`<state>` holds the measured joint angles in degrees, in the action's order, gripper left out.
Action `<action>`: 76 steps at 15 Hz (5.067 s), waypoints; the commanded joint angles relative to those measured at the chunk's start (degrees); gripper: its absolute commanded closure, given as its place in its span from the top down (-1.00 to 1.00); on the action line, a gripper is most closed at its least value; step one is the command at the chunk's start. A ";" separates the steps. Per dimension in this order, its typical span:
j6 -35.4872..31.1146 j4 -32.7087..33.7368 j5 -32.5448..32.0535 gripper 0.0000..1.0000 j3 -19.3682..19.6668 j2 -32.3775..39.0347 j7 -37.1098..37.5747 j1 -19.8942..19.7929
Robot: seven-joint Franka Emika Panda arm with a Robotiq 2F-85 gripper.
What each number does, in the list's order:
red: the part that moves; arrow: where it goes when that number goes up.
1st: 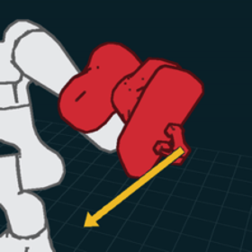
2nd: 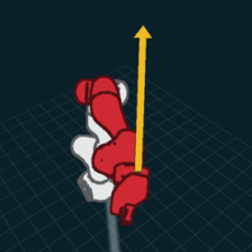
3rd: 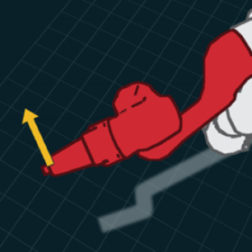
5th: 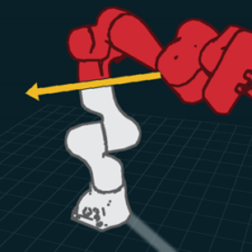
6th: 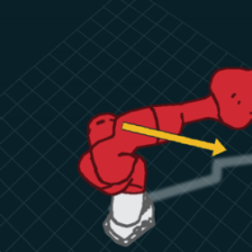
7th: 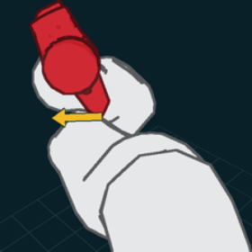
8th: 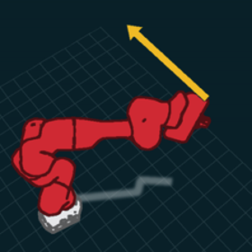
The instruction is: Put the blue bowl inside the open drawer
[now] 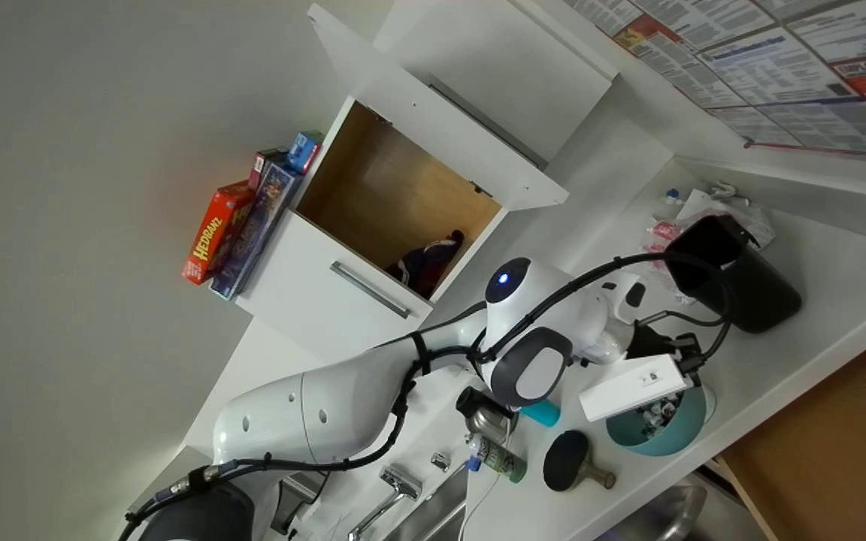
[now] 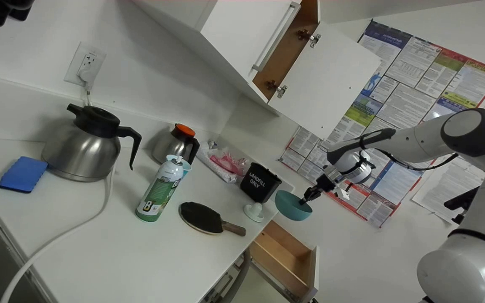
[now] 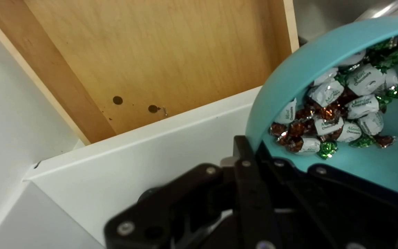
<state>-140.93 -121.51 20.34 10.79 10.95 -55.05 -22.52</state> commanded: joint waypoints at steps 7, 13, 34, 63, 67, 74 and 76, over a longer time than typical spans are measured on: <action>1.83 9.89 -0.69 -0.98 0.99 7.96 -7.29 -3.74; 6.19 18.79 2.37 -0.98 -2.55 16.90 -21.17 -10.29; 0.54 26.13 4.06 -0.98 -8.99 32.85 -28.90 -15.97; -1.68 22.69 -1.33 1.00 -13.62 31.34 -27.70 -24.32; -0.08 14.93 -0.97 1.00 -12.10 22.34 -27.52 -23.72; 3.06 3.68 1.02 1.00 -10.51 8.87 -23.03 -20.49; 4.08 2.06 0.78 1.00 -9.57 6.63 -21.77 -18.95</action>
<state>-138.79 -114.82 20.59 -1.04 23.08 -79.02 -44.29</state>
